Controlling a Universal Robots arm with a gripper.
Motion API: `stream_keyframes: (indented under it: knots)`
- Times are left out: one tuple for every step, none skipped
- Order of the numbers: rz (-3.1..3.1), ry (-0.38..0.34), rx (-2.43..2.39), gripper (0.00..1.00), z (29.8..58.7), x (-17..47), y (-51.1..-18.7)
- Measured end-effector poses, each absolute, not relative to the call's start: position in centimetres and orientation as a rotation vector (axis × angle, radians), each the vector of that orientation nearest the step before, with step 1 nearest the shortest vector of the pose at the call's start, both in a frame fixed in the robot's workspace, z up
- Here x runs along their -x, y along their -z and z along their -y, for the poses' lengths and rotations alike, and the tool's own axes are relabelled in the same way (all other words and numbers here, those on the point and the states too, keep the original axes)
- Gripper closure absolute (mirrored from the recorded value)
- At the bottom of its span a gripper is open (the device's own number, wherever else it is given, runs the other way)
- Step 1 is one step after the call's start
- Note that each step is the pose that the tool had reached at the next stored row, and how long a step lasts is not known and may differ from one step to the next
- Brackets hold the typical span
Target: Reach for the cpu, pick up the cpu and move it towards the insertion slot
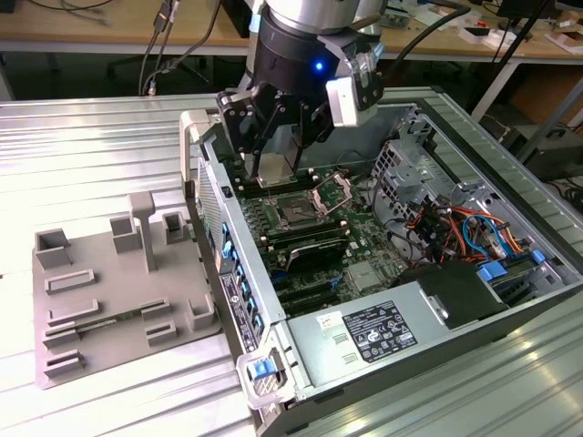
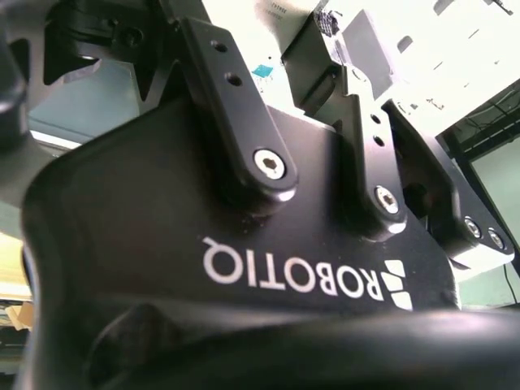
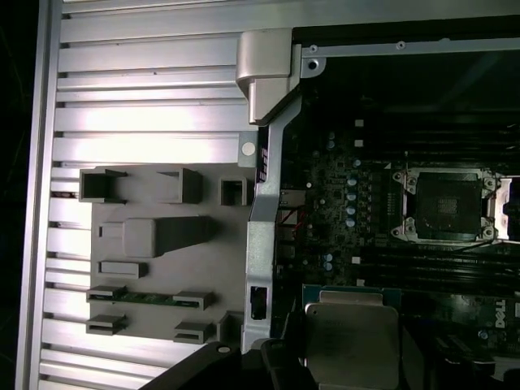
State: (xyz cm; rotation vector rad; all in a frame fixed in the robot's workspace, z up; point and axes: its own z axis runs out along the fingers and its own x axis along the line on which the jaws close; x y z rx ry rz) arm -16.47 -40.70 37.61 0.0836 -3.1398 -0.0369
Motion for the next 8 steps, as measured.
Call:
stream_keyframes:
  knots:
    - [3.14,0.037,-0.084,0.45,40.7,16.4,-37.6]
    - [3.14,0.037,-0.084,0.45,40.7,16.3,-37.57]
    - [3.14,0.037,-0.084,0.45,40.7,16.21,-37.56]
    - [3.14,0.037,-0.084,0.45,40.7,16.11,-37.54]
    - [3.14,0.037,-0.084,0.45,40.7,16.03,-37.53]
    - [3.14,0.037,-0.084,0.45,40.7,15.89,-37.52]
    - [3.14,0.037,-0.084,0.45,40.7,15.81,-37.51]
    - [3.14,0.037,-0.084,0.45,40.7,15.72,-37.5]
